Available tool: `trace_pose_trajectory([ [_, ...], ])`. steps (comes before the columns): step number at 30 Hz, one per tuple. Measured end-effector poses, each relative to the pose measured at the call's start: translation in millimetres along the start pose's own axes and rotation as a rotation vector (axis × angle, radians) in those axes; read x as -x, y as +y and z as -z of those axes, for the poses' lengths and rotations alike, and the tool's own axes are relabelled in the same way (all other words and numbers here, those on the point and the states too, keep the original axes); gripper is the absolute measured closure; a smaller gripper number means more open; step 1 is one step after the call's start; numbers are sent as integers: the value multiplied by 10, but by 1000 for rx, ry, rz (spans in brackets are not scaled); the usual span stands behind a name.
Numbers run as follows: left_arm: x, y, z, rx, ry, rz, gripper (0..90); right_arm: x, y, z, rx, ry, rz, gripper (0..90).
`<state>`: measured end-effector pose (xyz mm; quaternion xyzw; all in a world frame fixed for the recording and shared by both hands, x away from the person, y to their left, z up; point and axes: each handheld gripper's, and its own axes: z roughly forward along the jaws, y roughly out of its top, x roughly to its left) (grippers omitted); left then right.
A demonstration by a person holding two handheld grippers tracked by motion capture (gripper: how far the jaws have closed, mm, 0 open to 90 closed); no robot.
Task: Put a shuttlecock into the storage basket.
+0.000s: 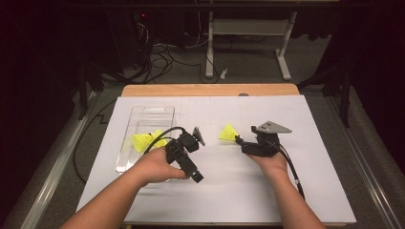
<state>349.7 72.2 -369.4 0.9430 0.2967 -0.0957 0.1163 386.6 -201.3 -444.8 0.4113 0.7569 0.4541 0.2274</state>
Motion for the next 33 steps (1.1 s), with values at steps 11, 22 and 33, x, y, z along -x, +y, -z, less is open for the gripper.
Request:
trace_pose_trajectory([
  [11,13,3,-30,-11,6,-5,8,41,4,-119,-28,-12,-20,216],
  [22,19,9,-91,-9,-5,-7,8,68,-28,-196,-47,-8,-27,217],
  [33,29,-41,-165,-11,-12,-10,8,64,-122,-288,-92,-7,-13,235],
])
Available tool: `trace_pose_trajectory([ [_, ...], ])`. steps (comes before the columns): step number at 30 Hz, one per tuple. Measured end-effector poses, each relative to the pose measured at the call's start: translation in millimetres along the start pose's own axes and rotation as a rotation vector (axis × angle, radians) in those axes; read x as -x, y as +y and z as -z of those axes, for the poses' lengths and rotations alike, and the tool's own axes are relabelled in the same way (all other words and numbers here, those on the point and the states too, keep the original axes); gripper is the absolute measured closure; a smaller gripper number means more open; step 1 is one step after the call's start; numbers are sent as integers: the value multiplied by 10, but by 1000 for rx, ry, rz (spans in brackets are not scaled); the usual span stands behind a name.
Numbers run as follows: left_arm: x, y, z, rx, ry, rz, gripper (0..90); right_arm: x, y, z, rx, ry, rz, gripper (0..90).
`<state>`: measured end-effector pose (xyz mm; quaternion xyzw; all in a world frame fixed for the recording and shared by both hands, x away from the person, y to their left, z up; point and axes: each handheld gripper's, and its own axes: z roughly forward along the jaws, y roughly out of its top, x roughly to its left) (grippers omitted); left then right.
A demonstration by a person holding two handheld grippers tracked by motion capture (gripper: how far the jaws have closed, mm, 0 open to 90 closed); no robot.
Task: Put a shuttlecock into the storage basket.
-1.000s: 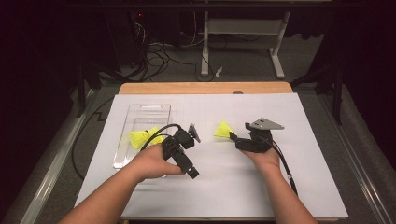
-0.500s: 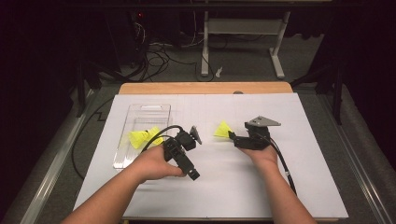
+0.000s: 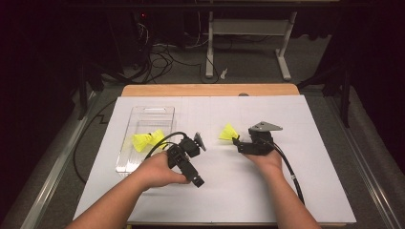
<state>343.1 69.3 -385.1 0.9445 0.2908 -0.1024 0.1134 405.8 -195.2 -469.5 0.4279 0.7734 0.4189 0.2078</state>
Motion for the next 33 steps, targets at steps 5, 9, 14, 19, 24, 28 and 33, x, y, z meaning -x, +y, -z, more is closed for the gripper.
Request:
trace_pose_trajectory([
  [5,-10,-20,-30,-4,-9,-3,8,-7,-9,-30,-20,-1,12,293],
  [9,-5,-25,-49,-11,-7,-4,8,-8,-10,-48,-32,2,23,374],
  [14,0,-17,-57,-14,-10,-7,8,-17,-4,-65,-42,8,40,433],
  [19,3,-10,-64,-16,-9,-2,8,-24,0,-81,-54,20,60,486],
  [24,14,-5,-79,-15,-11,-5,8,-34,2,-93,-65,21,72,513],
  [28,23,6,-94,-19,-9,-8,8,-40,5,-101,-73,22,81,541],
  [33,13,5,-101,-19,-13,-7,8,-38,5,-109,-79,22,81,579],
])
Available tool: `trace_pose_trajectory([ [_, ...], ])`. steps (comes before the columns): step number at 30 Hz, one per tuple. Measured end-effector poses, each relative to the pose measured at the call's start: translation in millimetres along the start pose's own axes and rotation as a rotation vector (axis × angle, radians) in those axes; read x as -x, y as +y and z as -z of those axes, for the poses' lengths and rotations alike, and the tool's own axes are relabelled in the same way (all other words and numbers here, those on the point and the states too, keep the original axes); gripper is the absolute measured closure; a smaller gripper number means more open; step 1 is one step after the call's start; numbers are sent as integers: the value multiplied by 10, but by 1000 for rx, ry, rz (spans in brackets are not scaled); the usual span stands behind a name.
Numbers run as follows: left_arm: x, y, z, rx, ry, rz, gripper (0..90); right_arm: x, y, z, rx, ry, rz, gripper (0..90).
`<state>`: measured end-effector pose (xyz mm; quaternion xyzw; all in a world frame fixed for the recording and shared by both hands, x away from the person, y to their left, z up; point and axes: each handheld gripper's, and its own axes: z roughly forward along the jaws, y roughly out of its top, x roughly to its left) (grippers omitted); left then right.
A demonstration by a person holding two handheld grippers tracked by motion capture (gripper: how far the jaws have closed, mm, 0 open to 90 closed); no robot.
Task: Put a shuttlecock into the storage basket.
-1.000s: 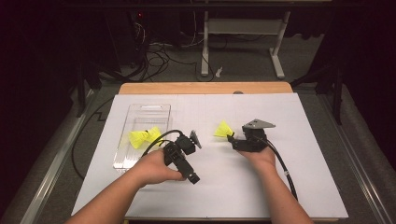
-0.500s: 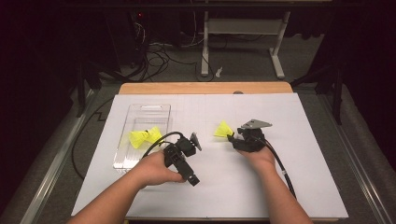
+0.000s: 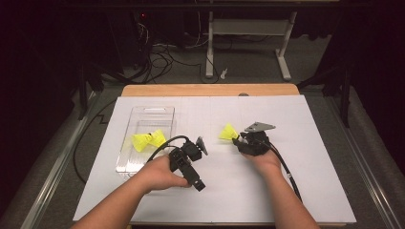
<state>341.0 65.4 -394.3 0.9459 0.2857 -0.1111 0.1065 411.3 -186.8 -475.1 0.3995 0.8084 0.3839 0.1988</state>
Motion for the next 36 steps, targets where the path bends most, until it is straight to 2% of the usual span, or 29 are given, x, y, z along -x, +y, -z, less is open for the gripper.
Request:
trace_pose_trajectory([
  [10,-14,-14,6,3,-2,8,8,-18,1,-7,-9,-10,14,655],
  [17,-29,-5,1,1,0,10,8,-25,4,31,-5,-25,38,656],
  [31,-21,-1,4,9,4,16,9,-47,60,339,47,-24,42,657],
  [36,1,1,9,10,6,12,9,-86,49,467,65,-15,64,658],
])
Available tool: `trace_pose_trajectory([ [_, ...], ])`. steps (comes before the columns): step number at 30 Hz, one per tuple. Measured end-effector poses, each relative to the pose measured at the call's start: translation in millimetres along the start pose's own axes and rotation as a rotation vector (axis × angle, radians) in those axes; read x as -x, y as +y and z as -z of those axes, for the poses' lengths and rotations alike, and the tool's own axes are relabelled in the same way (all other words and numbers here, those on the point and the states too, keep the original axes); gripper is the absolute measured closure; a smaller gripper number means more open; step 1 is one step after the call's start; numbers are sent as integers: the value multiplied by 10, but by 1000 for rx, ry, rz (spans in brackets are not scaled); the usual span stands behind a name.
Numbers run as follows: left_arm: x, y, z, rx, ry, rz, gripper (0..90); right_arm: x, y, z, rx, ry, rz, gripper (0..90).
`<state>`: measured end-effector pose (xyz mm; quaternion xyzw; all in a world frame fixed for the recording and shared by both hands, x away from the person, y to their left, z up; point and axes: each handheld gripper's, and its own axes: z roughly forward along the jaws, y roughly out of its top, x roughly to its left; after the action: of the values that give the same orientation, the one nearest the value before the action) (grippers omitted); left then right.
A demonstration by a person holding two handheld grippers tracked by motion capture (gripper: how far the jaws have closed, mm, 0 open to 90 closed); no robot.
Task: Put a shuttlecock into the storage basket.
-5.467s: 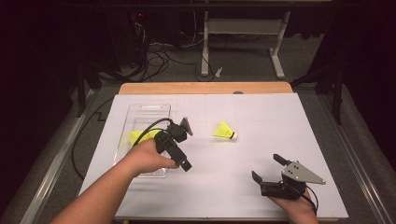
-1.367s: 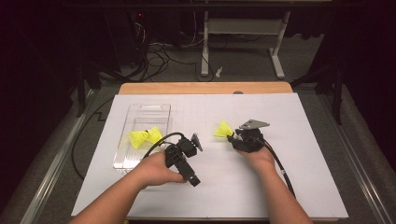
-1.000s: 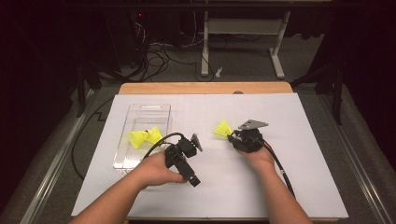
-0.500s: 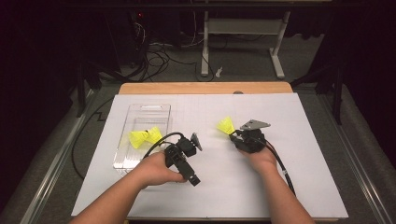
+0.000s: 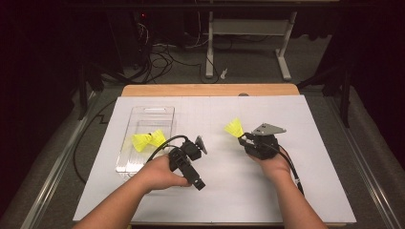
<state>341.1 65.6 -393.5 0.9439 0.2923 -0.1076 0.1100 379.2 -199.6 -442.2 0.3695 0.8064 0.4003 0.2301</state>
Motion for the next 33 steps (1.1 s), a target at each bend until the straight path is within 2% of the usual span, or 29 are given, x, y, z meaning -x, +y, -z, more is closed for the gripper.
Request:
trace_pose_trajectory([
  [4,-2,17,-4,-7,2,1,10,-18,-24,100,24,4,-29,658],
  [11,16,36,-16,-6,3,0,10,-74,-105,237,51,23,-18,659],
  [18,21,45,-23,-8,6,-3,10,-135,-236,336,44,34,9,659],
  [20,24,45,-13,11,0,4,11,-154,-275,365,50,40,16,659],
  [29,33,60,-35,-2,8,4,13,-250,-469,523,56,65,26,658],
  [33,57,64,-12,8,14,4,14,-280,-567,586,65,75,9,659],
])
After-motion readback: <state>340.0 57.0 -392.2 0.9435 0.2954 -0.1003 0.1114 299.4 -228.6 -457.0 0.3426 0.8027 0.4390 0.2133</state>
